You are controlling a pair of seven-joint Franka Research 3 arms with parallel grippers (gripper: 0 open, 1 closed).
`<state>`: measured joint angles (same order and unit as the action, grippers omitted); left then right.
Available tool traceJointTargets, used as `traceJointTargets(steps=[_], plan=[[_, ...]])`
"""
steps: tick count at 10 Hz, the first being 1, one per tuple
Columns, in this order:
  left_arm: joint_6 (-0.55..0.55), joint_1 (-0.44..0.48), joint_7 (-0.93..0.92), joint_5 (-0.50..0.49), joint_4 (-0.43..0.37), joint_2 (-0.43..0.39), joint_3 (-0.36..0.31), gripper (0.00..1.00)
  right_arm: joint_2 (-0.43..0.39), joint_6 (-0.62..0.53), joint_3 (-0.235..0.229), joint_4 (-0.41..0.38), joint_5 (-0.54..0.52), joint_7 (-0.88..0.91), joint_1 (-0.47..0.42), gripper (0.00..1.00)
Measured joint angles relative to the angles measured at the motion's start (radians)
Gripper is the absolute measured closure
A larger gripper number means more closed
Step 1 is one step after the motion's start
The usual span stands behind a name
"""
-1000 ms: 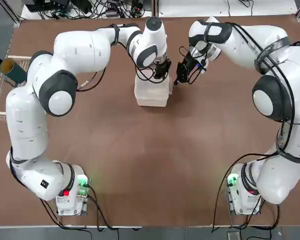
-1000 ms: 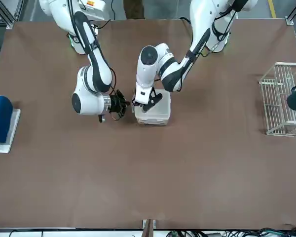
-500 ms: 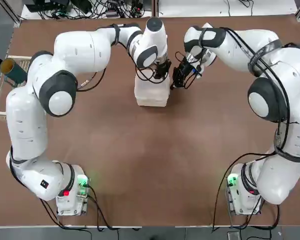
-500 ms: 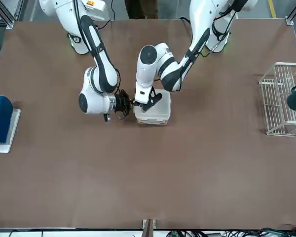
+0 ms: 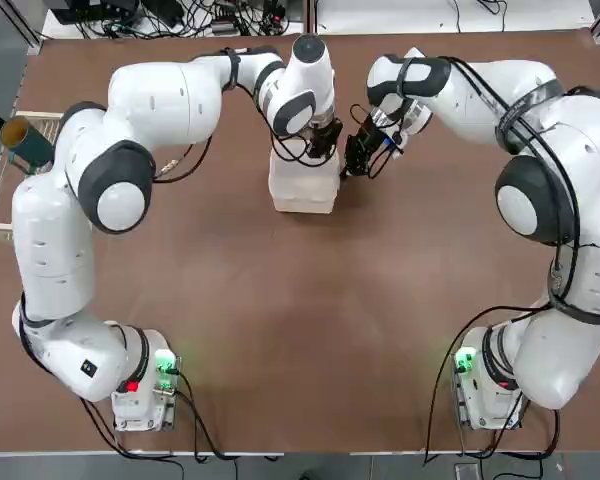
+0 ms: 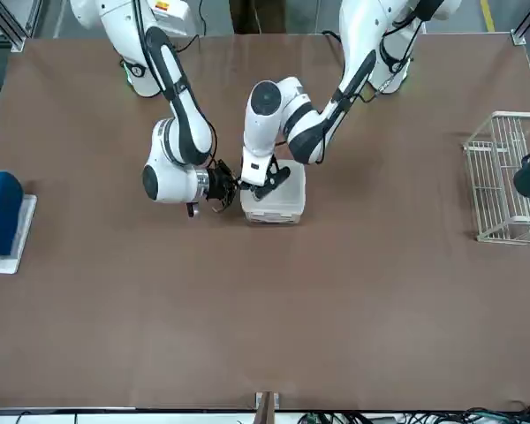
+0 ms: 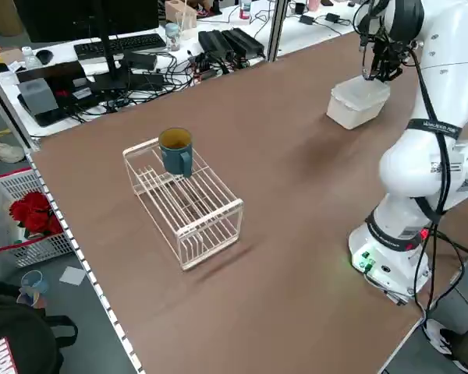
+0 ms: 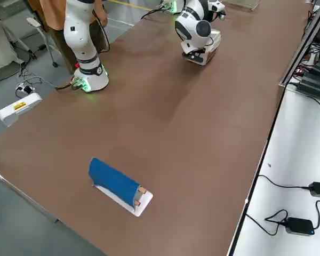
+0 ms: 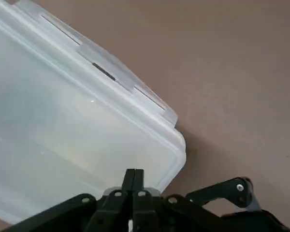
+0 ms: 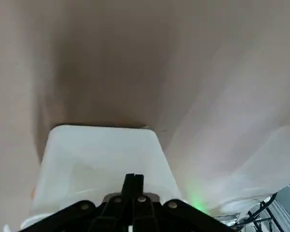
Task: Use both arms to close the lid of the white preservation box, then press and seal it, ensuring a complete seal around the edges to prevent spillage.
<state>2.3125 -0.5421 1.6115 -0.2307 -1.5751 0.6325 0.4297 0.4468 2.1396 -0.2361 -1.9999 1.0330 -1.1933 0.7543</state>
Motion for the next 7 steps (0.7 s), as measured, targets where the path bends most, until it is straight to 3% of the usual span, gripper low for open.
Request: traceJointTargets(steps=[7], plan=[[0.0,0.0,0.0,0.0,0.001,0.001,-0.001,0.99,0.006,0.038,0.012,-0.005,0.036,0.002,0.007,0.97]])
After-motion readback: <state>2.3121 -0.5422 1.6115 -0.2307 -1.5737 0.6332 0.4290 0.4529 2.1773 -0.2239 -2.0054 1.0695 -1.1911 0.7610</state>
